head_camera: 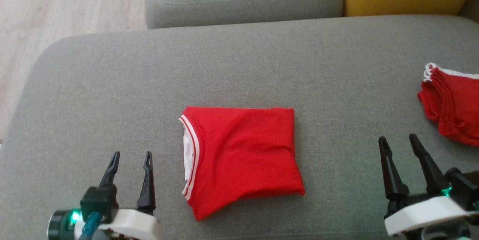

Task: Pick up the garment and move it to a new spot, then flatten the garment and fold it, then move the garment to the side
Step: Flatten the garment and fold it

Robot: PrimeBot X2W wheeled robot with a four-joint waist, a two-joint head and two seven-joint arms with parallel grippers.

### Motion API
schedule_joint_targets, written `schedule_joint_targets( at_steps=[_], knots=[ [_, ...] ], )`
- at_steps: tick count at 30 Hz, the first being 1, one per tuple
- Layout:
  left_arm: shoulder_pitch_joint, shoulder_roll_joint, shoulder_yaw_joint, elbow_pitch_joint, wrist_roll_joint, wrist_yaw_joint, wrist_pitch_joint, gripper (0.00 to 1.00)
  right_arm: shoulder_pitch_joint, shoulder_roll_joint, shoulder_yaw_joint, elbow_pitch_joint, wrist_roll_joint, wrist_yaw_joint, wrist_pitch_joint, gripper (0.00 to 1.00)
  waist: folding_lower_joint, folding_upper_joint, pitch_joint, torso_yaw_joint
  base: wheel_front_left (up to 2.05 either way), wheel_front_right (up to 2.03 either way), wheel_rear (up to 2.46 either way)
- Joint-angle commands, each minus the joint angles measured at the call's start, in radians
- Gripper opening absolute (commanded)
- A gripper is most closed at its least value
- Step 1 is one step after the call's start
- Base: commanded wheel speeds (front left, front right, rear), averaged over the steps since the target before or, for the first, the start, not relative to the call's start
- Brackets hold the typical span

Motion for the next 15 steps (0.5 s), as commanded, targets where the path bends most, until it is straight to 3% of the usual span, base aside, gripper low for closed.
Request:
schedule_joint_targets(
  at_steps=[1,15],
  knots=[
    [-0.036,0.021,0.036,-0.041,0.011,0.008,0.004,1.0,-0.018,-0.007,0.015,-0.044,-0.008,0.003,0.001,1.0,0.0,-0.0001,-0.004,0.001,0.0,0.0,0.0],
    [-0.024,0.037,0.037,-0.053,0.004,0.014,0.013,1.0,-0.001,0.007,0.008,-0.054,-0.016,0.003,0.014,1.0,0.0,-0.0001,-0.014,0.001,0.0,0.0,0.0]
  ],
)
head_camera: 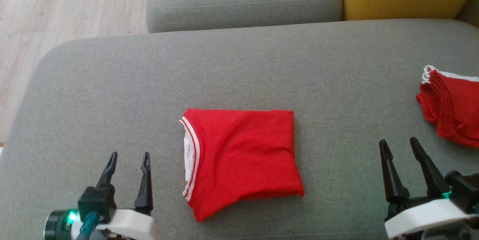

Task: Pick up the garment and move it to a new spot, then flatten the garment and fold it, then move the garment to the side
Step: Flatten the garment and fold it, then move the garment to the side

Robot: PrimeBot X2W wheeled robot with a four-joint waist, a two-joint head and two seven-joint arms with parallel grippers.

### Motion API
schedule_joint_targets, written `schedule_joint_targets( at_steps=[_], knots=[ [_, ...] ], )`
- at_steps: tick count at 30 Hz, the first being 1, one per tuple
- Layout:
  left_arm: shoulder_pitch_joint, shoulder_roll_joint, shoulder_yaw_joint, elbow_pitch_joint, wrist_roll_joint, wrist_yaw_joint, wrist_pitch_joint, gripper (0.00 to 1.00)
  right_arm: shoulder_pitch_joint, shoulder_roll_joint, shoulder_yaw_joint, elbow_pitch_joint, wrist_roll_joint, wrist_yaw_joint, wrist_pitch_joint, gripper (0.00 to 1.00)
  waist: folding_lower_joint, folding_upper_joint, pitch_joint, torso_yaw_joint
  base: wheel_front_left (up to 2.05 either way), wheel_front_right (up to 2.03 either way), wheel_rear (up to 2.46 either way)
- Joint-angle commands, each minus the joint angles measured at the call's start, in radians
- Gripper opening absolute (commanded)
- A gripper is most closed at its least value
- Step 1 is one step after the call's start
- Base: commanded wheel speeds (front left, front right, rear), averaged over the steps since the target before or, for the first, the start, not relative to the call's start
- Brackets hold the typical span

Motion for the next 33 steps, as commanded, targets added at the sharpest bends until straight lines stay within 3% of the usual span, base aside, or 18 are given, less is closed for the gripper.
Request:
schedule_joint_targets(
  at_steps=[1,20,33],
  knots=[
    [-0.031,0.02,0.038,-0.035,0.004,0.008,-0.002,1.0,-0.02,-0.004,0.016,-0.039,-0.008,0.003,0.001,1.0,0.0,-0.0001,0.0,0.001,0.0,0.0,0.0],
    [-0.063,0.022,0.024,-0.038,0.003,0.007,-0.008,1.0,-0.025,-0.002,0.004,0.005,-0.004,0.003,0.043,1.0,0.0,-0.0001,0.008,0.041,0.0,0.0,0.0],
    [-0.214,-0.022,-0.011,0.012,0.014,-0.037,-0.065,1.0,-0.225,-0.011,0.131,0.335,0.069,0.003,0.077,1.0,0.0,-0.0001,0.111,0.178,0.0,0.0,0.0]
  ],
)
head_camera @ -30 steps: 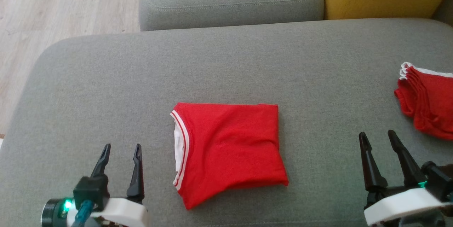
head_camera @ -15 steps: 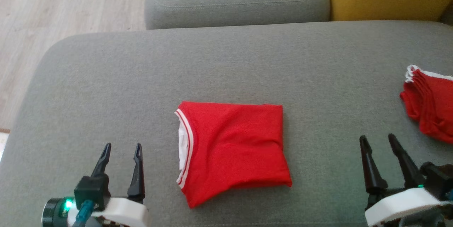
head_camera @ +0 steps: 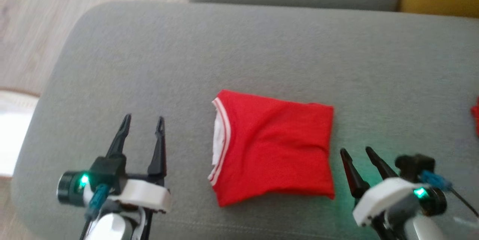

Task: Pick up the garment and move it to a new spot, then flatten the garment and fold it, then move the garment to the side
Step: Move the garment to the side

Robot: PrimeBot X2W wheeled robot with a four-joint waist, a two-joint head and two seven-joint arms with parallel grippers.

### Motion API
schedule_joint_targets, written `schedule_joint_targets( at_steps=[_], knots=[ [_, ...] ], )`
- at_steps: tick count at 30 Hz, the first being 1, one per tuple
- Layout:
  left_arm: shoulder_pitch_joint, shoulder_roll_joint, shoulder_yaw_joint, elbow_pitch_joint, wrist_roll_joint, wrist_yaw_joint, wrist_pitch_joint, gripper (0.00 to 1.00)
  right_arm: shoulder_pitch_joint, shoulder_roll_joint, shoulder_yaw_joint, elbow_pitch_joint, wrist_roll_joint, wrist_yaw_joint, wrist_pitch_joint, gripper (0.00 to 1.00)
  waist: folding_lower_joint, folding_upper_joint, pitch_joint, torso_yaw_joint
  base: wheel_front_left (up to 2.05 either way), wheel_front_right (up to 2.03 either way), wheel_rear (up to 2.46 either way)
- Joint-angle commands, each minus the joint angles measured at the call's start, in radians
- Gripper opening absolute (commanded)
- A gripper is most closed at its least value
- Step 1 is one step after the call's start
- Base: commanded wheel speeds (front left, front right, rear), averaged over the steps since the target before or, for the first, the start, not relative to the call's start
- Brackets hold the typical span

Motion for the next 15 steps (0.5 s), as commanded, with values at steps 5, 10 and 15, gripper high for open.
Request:
schedule_joint_targets(
  at_steps=[5,10,15],
  knots=[
    [-0.11,-0.021,0.015,-0.001,0.015,-0.02,-0.029,1.0,-0.146,-0.001,0.07,0.134,0.028,0.003,0.0,1.0,0.0,0.0,0.068,0.076,0.0,0.0,0.0],
    [-0.143,-0.04,0.007,0.02,0.023,-0.03,-0.04,1.0,-0.199,0.001,0.1,0.248,0.052,0.003,0.047,0.86,0.0,0.0,0.09,0.104,0.0,0.0,0.0],
    [-0.151,-0.05,0.01,0.026,0.029,-0.029,-0.044,1.0,-0.217,-0.008,0.113,0.271,0.061,0.003,0.049,0.0,0.0,0.0,0.099,0.105,0.0,0.0,0.0]
  ],
)
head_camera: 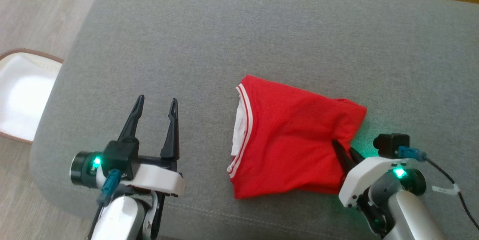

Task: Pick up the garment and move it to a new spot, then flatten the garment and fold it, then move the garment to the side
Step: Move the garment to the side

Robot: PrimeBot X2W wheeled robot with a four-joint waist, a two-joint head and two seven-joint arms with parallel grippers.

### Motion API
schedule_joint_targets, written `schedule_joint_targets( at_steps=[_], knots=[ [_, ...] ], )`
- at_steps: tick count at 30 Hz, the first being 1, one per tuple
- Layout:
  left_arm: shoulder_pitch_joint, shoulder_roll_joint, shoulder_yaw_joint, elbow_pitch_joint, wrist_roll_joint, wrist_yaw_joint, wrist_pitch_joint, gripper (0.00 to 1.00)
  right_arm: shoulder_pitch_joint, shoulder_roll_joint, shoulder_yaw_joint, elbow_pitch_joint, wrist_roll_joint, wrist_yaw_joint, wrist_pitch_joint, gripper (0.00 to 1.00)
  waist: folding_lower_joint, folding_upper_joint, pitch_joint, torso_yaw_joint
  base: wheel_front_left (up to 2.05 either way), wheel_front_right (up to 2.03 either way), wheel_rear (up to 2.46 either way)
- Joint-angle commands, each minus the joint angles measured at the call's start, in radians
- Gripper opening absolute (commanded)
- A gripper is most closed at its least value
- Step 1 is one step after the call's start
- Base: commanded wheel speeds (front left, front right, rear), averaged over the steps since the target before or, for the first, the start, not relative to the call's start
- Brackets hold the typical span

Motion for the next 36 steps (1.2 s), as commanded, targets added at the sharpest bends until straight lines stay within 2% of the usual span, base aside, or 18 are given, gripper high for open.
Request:
schedule_joint_targets(
  at_steps=[1,7,9,16,22,29,36],
  knots=[
    [-0.051,0.006,0.035,-0.029,0.009,0.002,-0.011,1.0,-0.009,-0.007,0.033,-0.011,0.0,0.003,-0.003,0.0,0.0,0.0,0.001,-0.004,0.0,0.0,0.0],
    [-0.048,0.004,0.043,-0.034,0.017,0.001,-0.013,1.0,-0.006,-0.053,0.056,-0.108,-0.024,0.003,-0.033,0.0,0.0,0.0,0.012,-0.084,0.0,0.0,0.0],
    [-0.049,0.008,0.049,-0.043,0.022,0.001,-0.013,1.0,-0.003,-0.069,0.073,-0.15,-0.011,0.003,-0.031,0.0,0.0,0.0,0.019,-0.132,0.0,0.0,0.0],
    [-0.062,0.015,0.05,-0.074,0.039,-0.009,-0.013,1.0,-0.027,-0.182,0.089,-0.24,-0.001,0.003,0.009,0.0,0.0,0.0,0.039,-0.32,0.0,0.0,0.0],
    [-0.113,0.02,0.025,-0.086,0.059,-0.031,-0.01,1.0,-0.146,-0.284,0.067,-0.224,0.027,0.003,0.012,0.0,0.0,0.0,0.099,-0.455,0.0,0.0,0.0],
    [-0.192,0.028,-0.011,-0.093,0.09,-0.061,0.009,1.0,-0.309,-0.366,0.006,-0.167,0.031,0.003,-0.034,0.0,0.0,0.0,0.175,-0.508,0.0,0.0,0.0],
    [-0.263,0.033,-0.045,-0.104,0.117,-0.091,0.026,1.0,-0.392,-0.438,-0.093,-0.147,0.01,0.003,-0.052,0.0,0.0,0.0,0.23,-0.535,0.0,0.0,0.0]
  ],
)
